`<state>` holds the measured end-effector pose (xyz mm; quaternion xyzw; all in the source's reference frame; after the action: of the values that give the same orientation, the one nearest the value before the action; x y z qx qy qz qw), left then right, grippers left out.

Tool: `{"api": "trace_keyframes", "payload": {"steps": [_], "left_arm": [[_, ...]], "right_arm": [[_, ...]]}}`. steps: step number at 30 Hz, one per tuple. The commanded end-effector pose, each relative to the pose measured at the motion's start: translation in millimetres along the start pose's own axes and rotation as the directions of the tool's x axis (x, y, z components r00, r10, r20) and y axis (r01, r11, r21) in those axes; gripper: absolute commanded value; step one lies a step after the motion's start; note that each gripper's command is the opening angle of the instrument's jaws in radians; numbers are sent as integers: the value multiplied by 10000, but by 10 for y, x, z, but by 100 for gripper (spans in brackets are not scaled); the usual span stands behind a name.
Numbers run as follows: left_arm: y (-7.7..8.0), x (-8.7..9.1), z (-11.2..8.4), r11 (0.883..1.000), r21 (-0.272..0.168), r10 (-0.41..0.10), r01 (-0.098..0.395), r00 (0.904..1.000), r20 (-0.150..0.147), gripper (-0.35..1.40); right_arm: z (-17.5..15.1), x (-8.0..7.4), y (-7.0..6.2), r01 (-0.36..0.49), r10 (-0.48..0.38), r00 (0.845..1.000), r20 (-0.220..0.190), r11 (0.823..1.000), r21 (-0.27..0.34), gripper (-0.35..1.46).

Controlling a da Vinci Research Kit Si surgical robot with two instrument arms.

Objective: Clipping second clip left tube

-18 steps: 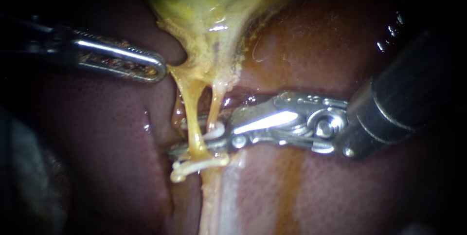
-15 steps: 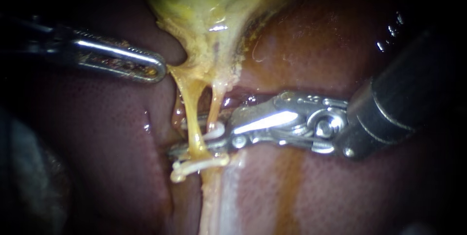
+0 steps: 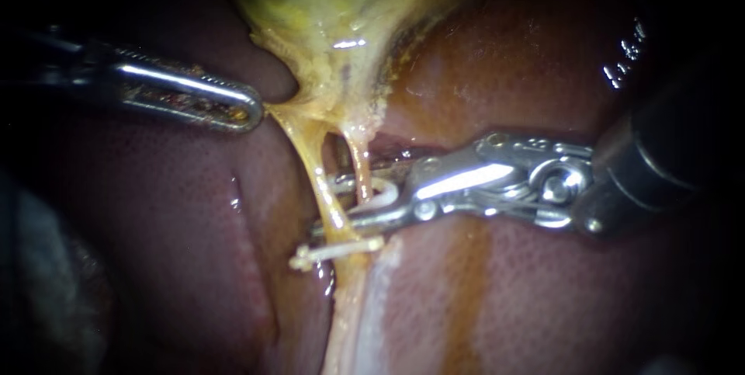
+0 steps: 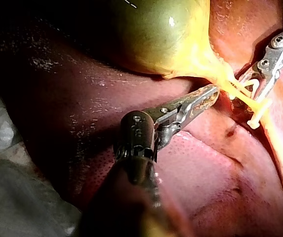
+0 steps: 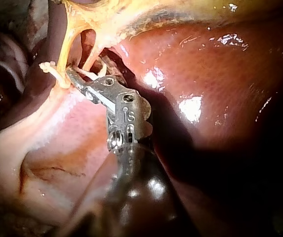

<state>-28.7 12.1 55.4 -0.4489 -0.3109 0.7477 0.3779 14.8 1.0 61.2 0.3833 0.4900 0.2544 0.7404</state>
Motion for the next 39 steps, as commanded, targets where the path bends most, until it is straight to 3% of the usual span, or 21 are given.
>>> {"api": "trace_keyframes", "payload": {"steps": [1, 13, 19, 29, 39], "left_arm": [[-1, 0, 0, 10000, -4, 4, -4, 10000, 2, -35], [-5, -1, -2, 10000, -16, 16, -16, 10000, 9, -35], [-6, -1, -2, 10000, -16, 16, -16, 10000, 9, -35], [-6, -1, -2, 10000, -19, 18, -18, 10000, 10, -35], [-7, -1, -3, 10000, -22, 20, -20, 10000, 12, -35]], "right_arm": [[-3, 0, 0, 2, -2, 10000, 16, 10000, -6, 43], [-35, 9, -9, -81, 80, 10000, 47, 9998, 169, 44], [-45, 22, -26, -228, 233, 9996, -135, 9991, 345, 44], [-34, 32, -48, -492, 525, 9978, -405, 9956, 796, 44], [-16, 25, -42, -836, 870, 9954, -399, 9933, 797, 45]]}}
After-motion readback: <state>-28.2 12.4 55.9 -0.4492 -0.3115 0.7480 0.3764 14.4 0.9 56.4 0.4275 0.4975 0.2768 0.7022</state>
